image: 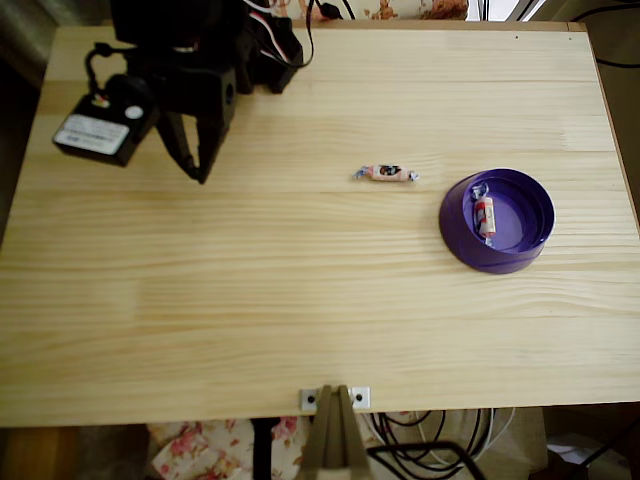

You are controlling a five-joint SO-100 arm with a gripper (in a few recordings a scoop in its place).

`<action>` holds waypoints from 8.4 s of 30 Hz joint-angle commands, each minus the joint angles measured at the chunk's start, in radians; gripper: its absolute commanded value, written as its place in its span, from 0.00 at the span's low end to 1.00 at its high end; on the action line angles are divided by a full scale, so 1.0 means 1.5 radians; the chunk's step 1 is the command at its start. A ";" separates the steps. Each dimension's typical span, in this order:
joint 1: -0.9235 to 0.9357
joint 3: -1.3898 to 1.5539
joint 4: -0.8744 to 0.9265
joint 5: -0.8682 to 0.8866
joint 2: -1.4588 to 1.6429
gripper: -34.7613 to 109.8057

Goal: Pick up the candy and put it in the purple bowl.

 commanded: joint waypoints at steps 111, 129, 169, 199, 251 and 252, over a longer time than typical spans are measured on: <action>-0.788 -0.527 -0.082 -0.410 -0.797 0.32; -0.770 -0.530 -0.137 -0.352 -0.913 0.34; -0.751 -0.454 -0.191 -0.326 -0.902 0.24; -0.832 -0.837 -0.101 -0.145 -0.860 0.24; -0.756 -1.051 -0.152 -0.100 -1.153 0.24; -0.747 -1.077 -0.123 -0.097 -1.154 0.24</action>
